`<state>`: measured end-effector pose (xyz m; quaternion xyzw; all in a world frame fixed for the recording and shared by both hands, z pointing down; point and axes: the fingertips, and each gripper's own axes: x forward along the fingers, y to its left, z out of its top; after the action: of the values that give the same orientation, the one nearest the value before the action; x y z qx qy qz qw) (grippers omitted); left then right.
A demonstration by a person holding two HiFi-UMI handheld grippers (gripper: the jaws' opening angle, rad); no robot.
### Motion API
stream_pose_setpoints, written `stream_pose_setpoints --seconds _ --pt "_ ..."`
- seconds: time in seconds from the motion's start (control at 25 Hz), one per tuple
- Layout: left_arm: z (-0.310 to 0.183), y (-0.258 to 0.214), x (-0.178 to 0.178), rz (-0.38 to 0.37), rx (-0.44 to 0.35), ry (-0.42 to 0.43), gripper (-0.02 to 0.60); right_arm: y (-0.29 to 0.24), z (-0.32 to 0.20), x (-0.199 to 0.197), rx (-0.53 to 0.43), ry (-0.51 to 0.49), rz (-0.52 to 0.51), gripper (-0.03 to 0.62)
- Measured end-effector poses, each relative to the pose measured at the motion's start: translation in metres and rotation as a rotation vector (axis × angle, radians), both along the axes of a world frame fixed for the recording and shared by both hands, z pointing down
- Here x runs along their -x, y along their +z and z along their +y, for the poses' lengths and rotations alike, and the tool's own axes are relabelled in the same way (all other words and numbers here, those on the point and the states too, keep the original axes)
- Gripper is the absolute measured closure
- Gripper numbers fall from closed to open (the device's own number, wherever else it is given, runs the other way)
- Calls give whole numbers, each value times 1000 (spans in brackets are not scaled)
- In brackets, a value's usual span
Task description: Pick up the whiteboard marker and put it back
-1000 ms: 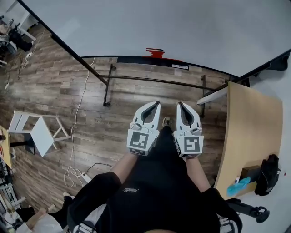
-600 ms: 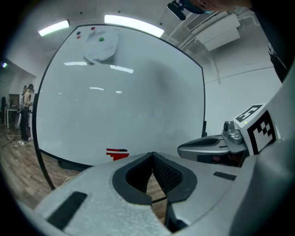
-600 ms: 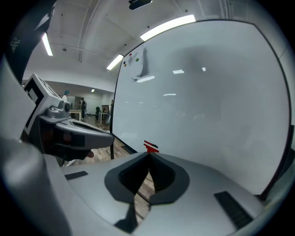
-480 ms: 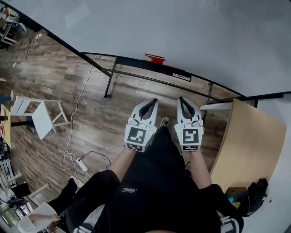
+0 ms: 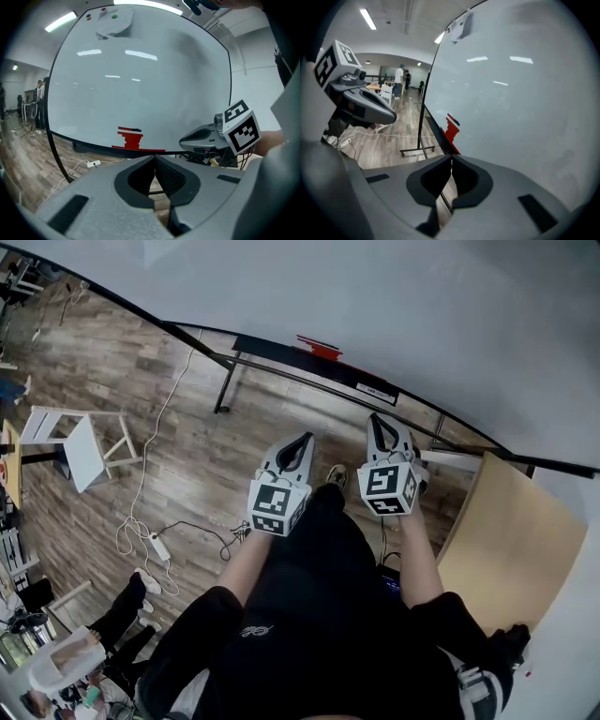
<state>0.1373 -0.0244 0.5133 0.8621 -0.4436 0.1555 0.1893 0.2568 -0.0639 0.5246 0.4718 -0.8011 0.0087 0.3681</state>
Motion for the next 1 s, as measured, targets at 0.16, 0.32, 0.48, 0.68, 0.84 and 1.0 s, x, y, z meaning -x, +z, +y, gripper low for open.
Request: stream_pose_setpoints --seconds 0.16,0.32,0.48,0.68,0.84,1.0 --pt "-11 33 -2 -1 61 7 575 27 -16 7 74 -71 81 591" --pt "-34 47 1 34 87 -1 575 37 -32 11 104 -62 131 591" --pt "-51 50 4 55 110 32 575 47 -40 10 156 -72 233 591" --pt "-61 72 6 54 153 53 575 68 -55 1 216 -121 365 590" --pt "-56 79 16 69 181 33 575 82 -59 3 281 -150 407 565" --pt "-59 78 31 56 178 19 575 94 -65 14 327 -201 431 478"
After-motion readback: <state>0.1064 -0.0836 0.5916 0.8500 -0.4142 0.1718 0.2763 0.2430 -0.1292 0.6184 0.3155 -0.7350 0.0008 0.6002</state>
